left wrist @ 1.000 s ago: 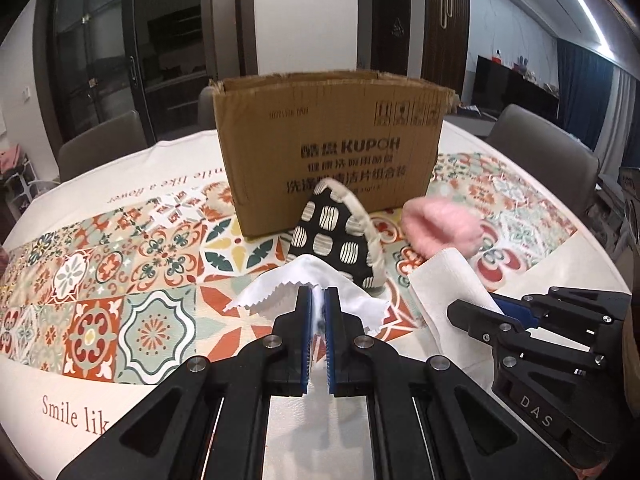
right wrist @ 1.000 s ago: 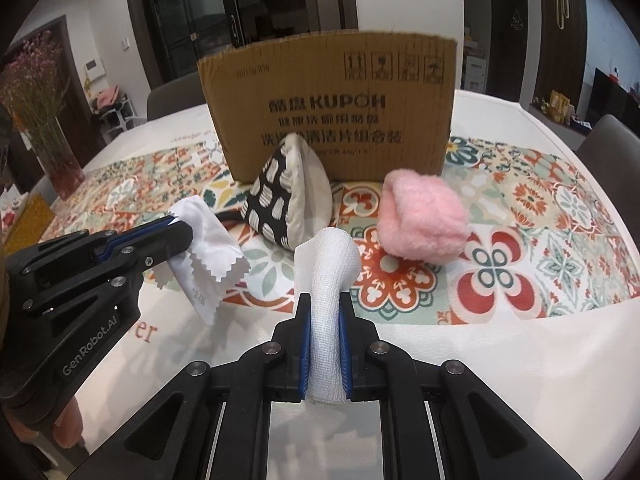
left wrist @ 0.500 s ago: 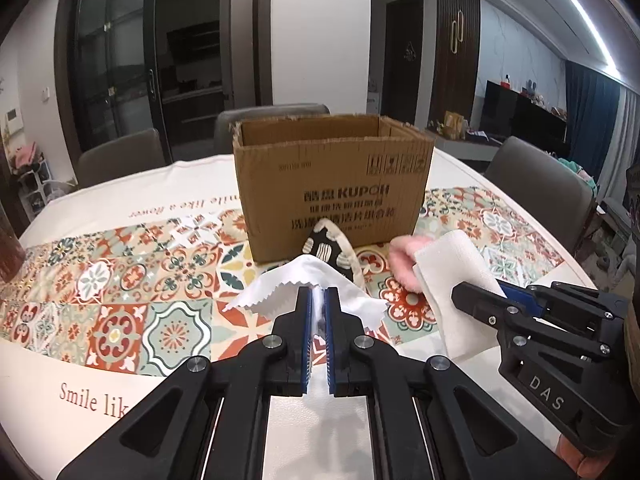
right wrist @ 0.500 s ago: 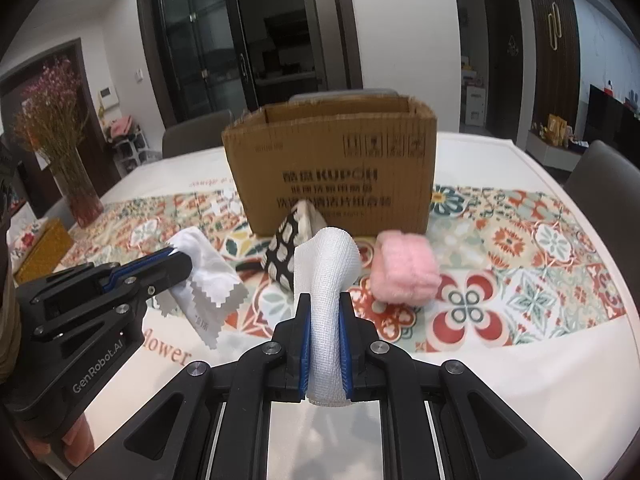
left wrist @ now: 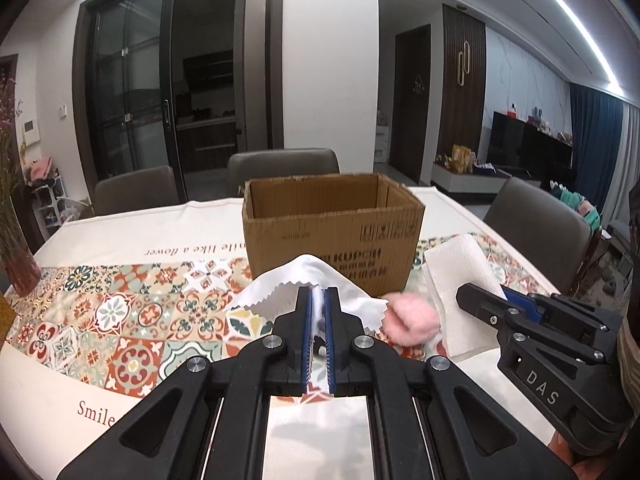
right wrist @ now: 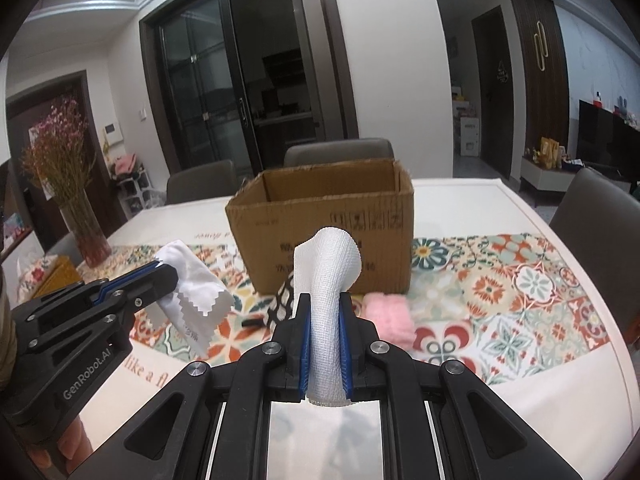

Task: Organize soft objects
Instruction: 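Lift and carry the white cloth with the left tool while the right tool carries the towel to the box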

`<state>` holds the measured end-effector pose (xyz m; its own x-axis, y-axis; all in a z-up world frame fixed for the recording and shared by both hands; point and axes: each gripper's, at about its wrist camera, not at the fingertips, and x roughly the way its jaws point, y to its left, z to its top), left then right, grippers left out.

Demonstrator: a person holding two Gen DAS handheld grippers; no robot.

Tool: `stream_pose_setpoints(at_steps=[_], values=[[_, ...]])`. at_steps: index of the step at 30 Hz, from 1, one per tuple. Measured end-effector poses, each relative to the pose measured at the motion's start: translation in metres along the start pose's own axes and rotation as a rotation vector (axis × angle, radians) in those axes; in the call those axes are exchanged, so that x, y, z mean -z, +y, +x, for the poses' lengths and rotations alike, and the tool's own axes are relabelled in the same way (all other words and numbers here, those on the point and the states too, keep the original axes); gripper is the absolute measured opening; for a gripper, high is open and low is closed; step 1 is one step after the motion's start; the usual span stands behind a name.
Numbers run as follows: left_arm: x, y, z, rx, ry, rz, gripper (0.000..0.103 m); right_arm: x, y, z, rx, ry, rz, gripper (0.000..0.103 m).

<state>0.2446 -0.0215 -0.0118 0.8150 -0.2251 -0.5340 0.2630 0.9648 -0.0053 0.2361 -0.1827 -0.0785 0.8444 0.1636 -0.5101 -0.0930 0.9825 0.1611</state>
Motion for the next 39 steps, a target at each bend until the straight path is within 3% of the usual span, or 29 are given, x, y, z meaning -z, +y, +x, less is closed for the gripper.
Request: stream_pose_setpoints(at_steps=[27, 39], values=[[-0.073, 0.003, 0.021, -0.025, -0.126, -0.037, 0.008, -0.074, -0.015, 0.006, 0.041, -0.168, -0.007, 0.013], [-0.102, 0.012, 0.055, -0.026, -0.143, -0.032, 0.008, -0.108, -0.017, 0.036, 0.038, -0.200, -0.027, 0.013]])
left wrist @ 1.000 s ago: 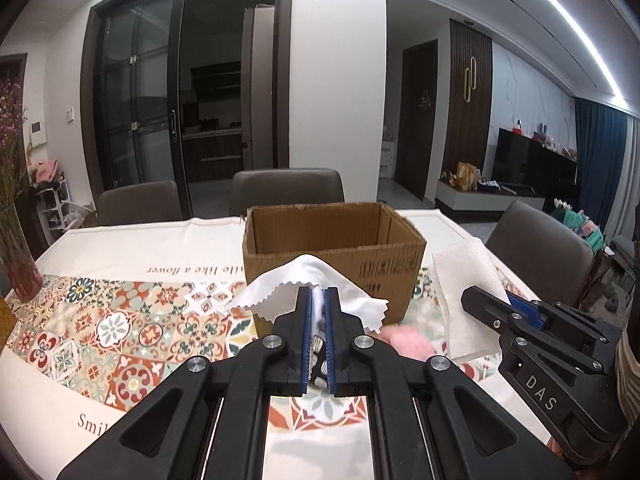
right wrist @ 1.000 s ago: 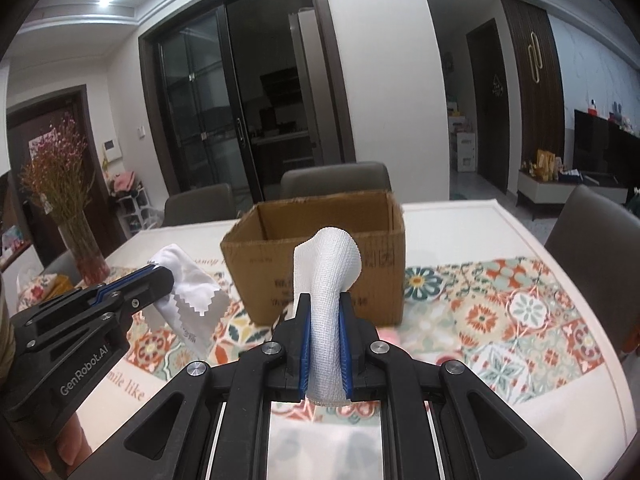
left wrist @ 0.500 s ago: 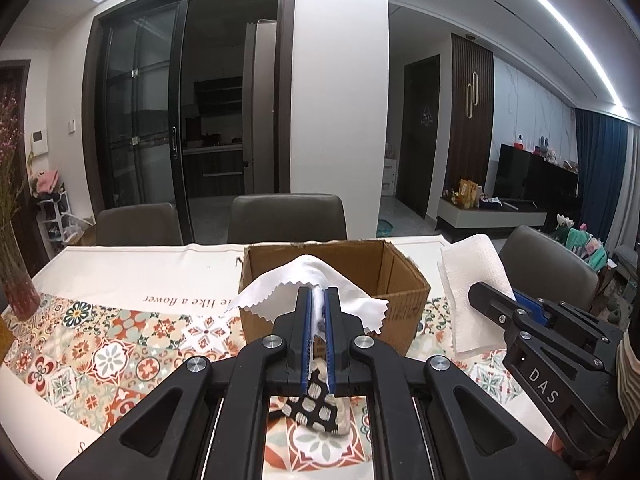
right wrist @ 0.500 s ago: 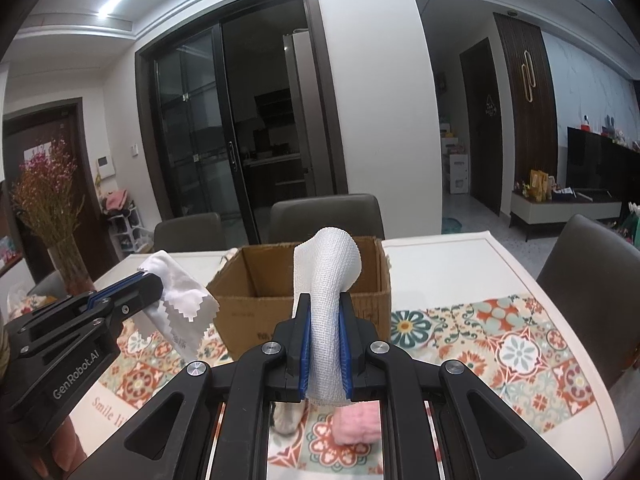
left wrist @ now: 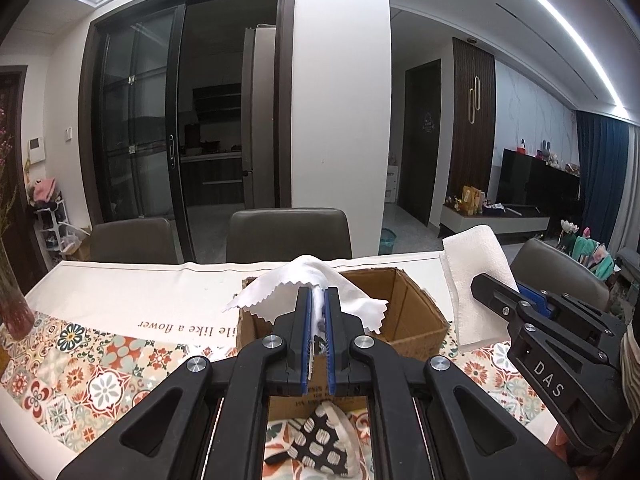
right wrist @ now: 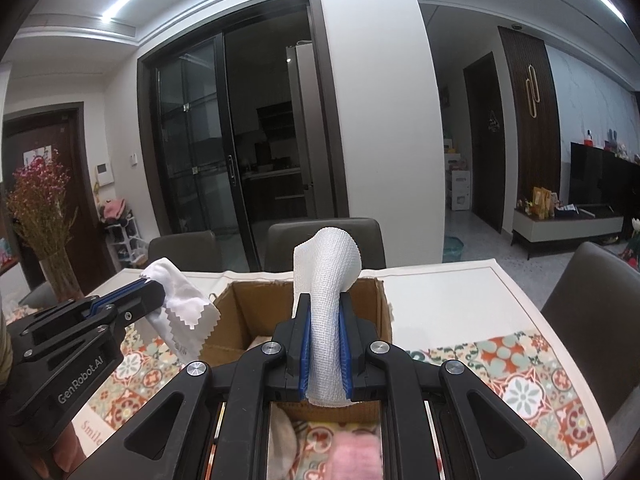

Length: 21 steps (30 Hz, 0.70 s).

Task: Organize soft objects
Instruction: 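Lift and carry the white cloth with the left tool while the right tool carries the towel to the box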

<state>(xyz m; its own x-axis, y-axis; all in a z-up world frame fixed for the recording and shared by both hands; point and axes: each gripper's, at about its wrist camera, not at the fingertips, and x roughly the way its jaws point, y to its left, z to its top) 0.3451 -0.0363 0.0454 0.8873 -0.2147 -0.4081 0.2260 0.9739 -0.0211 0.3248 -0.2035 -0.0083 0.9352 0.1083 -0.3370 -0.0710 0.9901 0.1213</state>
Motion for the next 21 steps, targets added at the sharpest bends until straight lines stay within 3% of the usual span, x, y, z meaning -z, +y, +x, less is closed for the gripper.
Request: stream_pose_setpoints(at_steps=[9, 21], values=[[-0.012, -0.001, 0.040, 0.016, 0.022, 0.007, 0.008, -0.012, -0.010, 0.039, -0.006, 0.022, -0.004, 0.013], [-0.024, 0.008, 0.100, 0.066, 0.112, -0.015, 0.008, -0.025, -0.010, 0.087, -0.031, 0.087, -0.041, 0.013]])
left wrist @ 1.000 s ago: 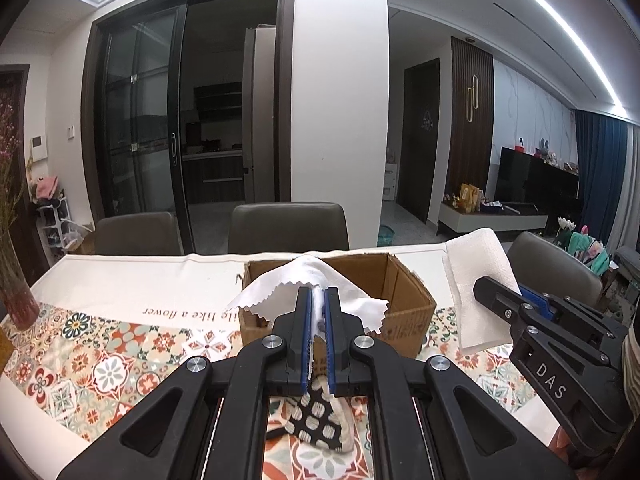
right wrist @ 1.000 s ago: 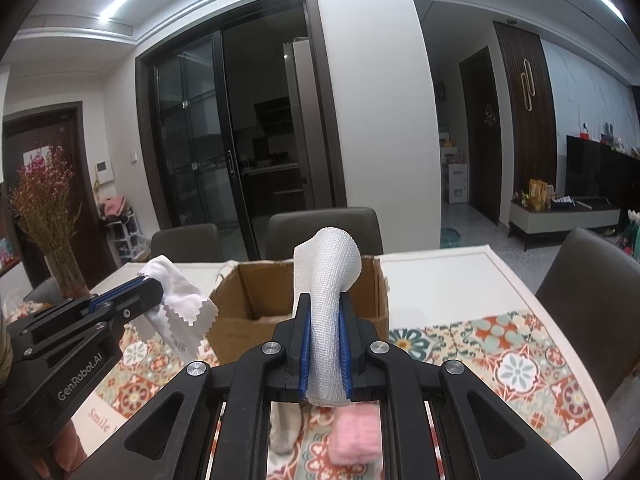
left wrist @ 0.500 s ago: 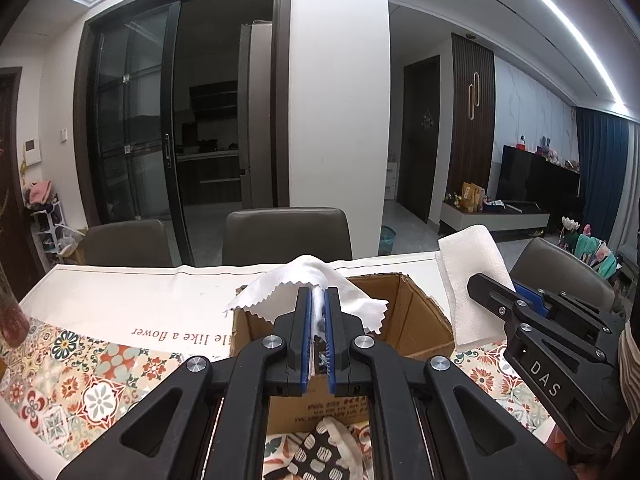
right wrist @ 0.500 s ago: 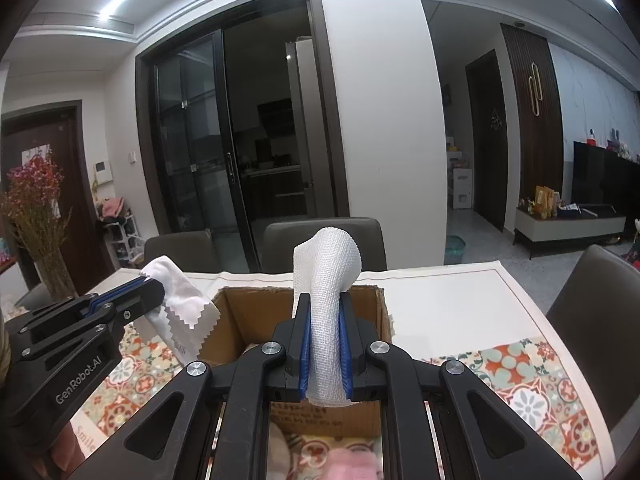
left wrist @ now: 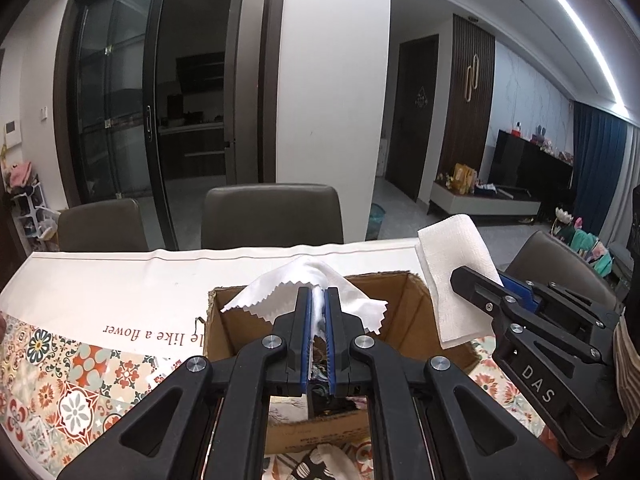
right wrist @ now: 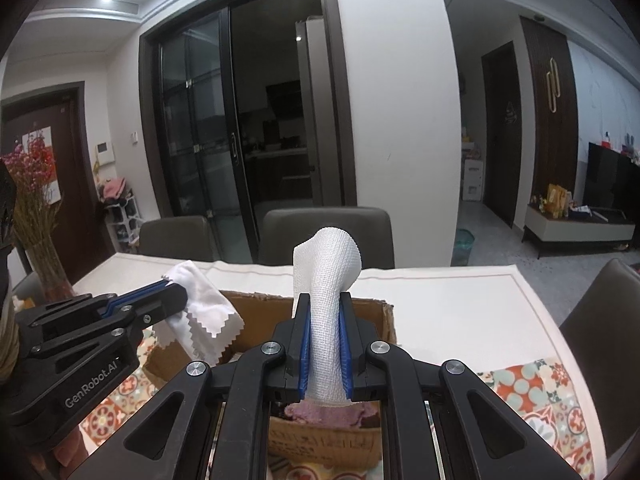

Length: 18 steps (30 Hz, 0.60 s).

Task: Organize soft objects
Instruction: 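Lift and carry the white cloth with the left tool while the right tool carries the towel to the box, then open both tools to drop the white cloth and towel into the box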

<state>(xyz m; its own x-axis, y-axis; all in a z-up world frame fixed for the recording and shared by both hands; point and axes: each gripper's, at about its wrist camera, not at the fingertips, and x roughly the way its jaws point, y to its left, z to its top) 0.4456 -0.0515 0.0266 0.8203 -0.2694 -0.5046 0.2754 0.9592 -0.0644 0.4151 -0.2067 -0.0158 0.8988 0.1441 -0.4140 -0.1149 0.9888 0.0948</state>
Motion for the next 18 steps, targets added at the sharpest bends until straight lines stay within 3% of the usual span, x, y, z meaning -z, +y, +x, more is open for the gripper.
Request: stream_pose_setpoints(at_steps=[13, 17, 18], values=[[0.004, -0.004, 0.049, -0.003, 0.123, 0.027, 0.009, 0.014, -0.011, 0.050, -0.027, 0.160, 0.012, 0.014], [0.009, -0.006, 0.055, -0.005, 0.146, 0.029, 0.024, 0.018, -0.016, 0.057, -0.046, 0.196, 0.022, 0.021], [0.010, -0.006, 0.055, -0.007, 0.149, 0.030, 0.027, 0.019, -0.017, 0.059, -0.051, 0.205, 0.022, 0.030]])
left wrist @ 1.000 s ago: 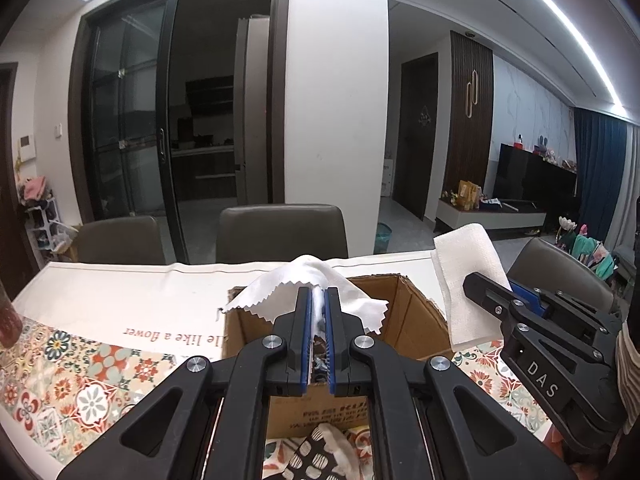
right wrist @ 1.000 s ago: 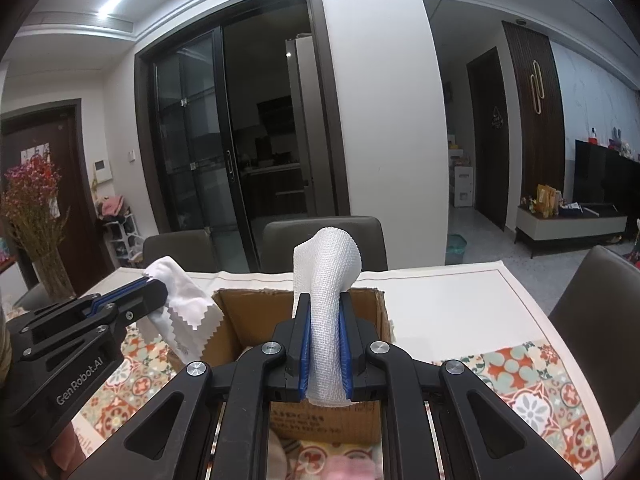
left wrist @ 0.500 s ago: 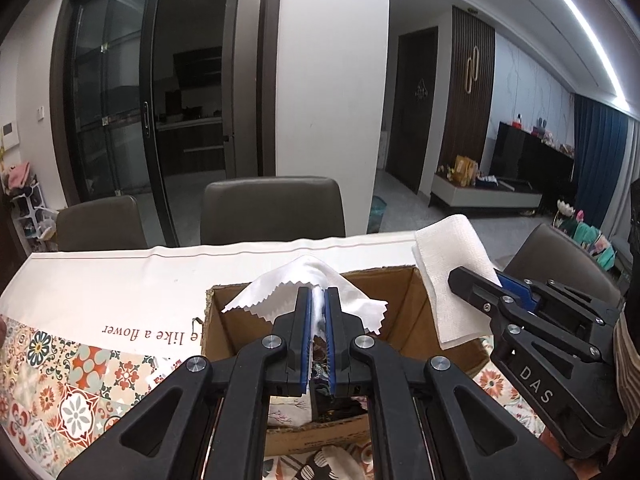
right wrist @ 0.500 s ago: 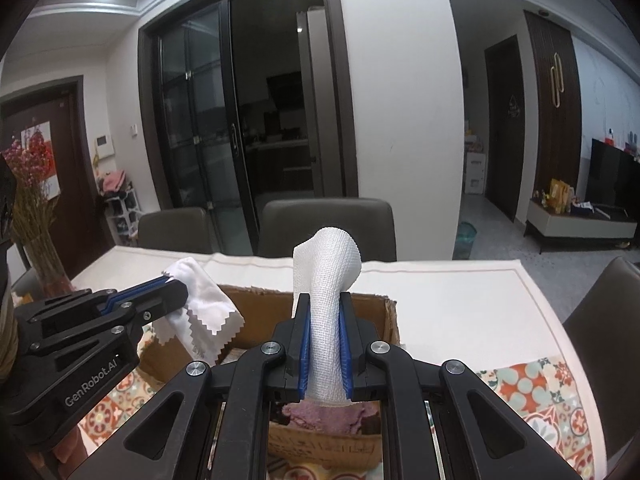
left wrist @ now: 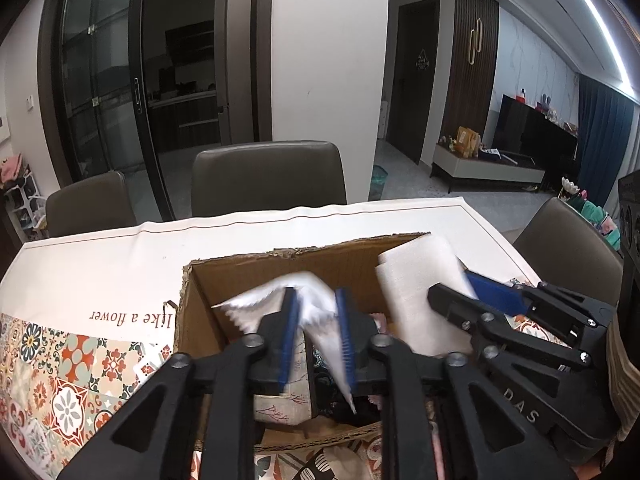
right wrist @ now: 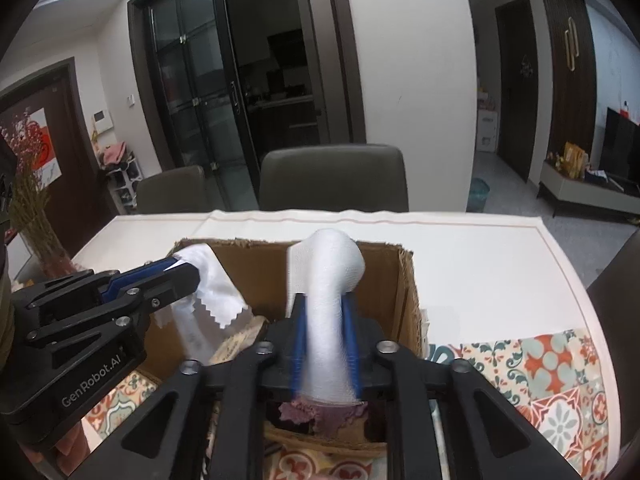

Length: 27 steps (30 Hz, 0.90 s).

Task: Organize soft objects
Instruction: 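Open both tools to drop the white cloth and towel into the box, then move both tools back toward the dotted pouch and pink puff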

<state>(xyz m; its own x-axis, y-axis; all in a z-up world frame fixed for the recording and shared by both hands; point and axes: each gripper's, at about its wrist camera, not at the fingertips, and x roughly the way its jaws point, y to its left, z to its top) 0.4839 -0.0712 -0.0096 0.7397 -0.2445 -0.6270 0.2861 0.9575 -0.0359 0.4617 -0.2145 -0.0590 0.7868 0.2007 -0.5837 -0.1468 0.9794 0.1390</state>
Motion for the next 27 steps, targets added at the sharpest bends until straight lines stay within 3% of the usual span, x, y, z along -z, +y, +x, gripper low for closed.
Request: stream_pose_setpoints(at_steps=[1, 3, 8, 13, 27], values=[[0.001, 0.000, 0.000, 0.000, 0.003, 0.002, 0.031, 0.001, -0.001, 0.001, 0.000, 0.002, 0.003, 0.042], [0.000, 0.000, 0.000, -0.001, 0.006, 0.000, 0.032, 0.002, -0.002, -0.001, 0.011, -0.006, 0.004, 0.047], [0.003, 0.001, -0.005, -0.032, -0.001, 0.004, 0.042, 0.003, -0.004, -0.008, 0.028, -0.016, 0.008, 0.047], [0.007, 0.005, -0.019, -0.068, -0.024, 0.000, 0.047, 0.001, -0.004, -0.022, 0.054, -0.042, 0.025, 0.058], [0.029, 0.000, -0.077, -0.116, -0.070, 0.004, 0.056, 0.013, 0.013, -0.080, 0.097, -0.128, 0.005, 0.070]])
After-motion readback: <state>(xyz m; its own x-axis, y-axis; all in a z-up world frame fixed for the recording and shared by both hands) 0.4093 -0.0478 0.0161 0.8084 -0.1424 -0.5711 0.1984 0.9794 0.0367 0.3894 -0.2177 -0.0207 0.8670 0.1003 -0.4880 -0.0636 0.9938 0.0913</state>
